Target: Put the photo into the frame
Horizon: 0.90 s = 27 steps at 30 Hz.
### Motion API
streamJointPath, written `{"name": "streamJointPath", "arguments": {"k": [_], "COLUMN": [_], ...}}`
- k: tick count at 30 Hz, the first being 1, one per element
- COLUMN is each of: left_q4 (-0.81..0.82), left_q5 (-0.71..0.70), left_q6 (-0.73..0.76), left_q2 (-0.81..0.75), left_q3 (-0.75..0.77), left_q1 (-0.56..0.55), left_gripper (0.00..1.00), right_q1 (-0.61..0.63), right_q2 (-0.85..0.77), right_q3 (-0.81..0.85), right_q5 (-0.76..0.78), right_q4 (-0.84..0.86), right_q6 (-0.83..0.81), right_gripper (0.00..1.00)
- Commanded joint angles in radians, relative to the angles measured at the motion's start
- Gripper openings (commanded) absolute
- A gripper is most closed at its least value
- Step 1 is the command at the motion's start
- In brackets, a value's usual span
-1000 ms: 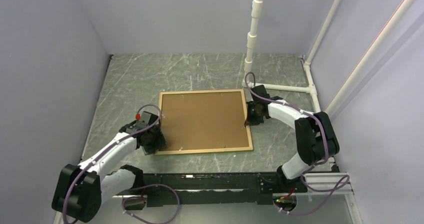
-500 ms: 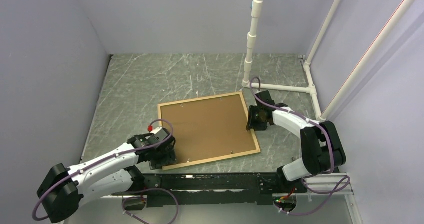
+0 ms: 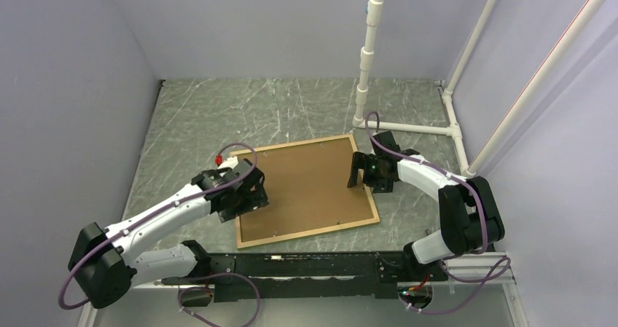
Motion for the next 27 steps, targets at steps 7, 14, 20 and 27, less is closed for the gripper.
{"name": "streamJointPath", "arguments": {"k": [7, 14, 20, 27], "left_q4": [0.152, 0.241, 0.346, 0.373], "left_q5": [0.022, 0.055, 0.088, 0.091], "left_q6": [0.213, 0.287, 0.325, 0.340], "left_q2": [0.112, 0.236, 0.366, 0.466], "left_q3": [0.050, 0.044, 0.060, 0.109], "left_q1": [0.241, 0.370, 0.427, 0.448], "left_gripper": [0.99, 0.95, 0.88, 0.74], "right_q1": [-0.009, -0.012, -0.012, -0.013], "right_q2": [0.020, 0.052, 0.083, 0.108], "right_q3": [0.009, 0.026, 0.023, 0.030], "right_q5": [-0.089, -0.098, -0.115, -0.126], "right_q4": [0.003, -0.004, -0.002, -0.008], "right_q6": [-0.022, -0.045, -0.061, -0.077], "right_gripper": [1.00, 1.00, 1.00, 1.00]}}
